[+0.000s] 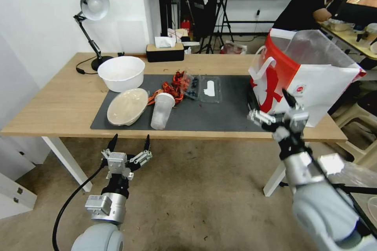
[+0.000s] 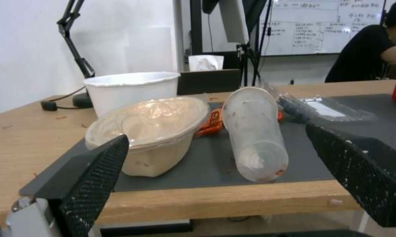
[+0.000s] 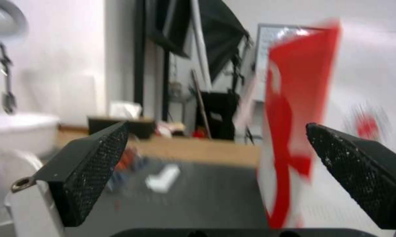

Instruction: Pick up the trash from the table and place it into the takeout bag.

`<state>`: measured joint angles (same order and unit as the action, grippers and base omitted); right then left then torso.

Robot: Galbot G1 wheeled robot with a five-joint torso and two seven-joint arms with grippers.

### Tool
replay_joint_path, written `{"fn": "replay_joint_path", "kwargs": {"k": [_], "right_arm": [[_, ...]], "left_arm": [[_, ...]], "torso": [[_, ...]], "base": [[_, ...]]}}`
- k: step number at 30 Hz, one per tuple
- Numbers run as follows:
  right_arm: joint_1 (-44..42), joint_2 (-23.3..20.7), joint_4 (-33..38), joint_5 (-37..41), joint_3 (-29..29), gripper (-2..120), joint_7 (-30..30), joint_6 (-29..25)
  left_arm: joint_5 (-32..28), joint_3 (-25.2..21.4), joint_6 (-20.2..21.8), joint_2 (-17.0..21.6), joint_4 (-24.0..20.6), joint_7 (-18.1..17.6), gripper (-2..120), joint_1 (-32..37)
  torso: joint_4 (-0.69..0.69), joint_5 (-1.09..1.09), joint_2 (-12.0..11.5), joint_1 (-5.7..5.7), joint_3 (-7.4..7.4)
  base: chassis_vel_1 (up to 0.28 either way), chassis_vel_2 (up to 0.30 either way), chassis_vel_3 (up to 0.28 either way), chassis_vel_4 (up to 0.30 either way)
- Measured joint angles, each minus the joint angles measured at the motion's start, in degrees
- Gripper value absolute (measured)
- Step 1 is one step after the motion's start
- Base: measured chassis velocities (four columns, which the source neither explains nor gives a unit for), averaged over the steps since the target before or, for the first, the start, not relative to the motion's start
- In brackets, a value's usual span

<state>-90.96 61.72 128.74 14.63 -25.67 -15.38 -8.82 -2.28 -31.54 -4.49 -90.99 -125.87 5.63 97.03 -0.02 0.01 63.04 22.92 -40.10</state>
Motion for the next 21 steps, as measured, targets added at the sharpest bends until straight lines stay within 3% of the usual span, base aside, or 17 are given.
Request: {"fn": "replay_joint_path", "kwargs": {"k": [8, 21], "right_arm": [[-5.5, 2.8, -6.1, 0.0, 0.6, 100, -2.0, -5.3], [-4.7, 3.8, -6.7, 0.2, 0.7, 100, -2.0, -5.3]], "left_arm": [[0.0, 0.1, 0.0, 0.2, 0.2, 0.0, 100, 0.0], [0.6, -0.4, -0.1, 2.1, 1.3, 0.0, 100, -1.3]], "torso": [[0.01, -0.01, 0.0, 0.0, 0.0], [0.01, -0.01, 0.0, 0.0, -0.01]], "base": [[0.0, 0.0, 0.0, 0.0], [0.0, 0.0, 0.0, 0.0]]}}
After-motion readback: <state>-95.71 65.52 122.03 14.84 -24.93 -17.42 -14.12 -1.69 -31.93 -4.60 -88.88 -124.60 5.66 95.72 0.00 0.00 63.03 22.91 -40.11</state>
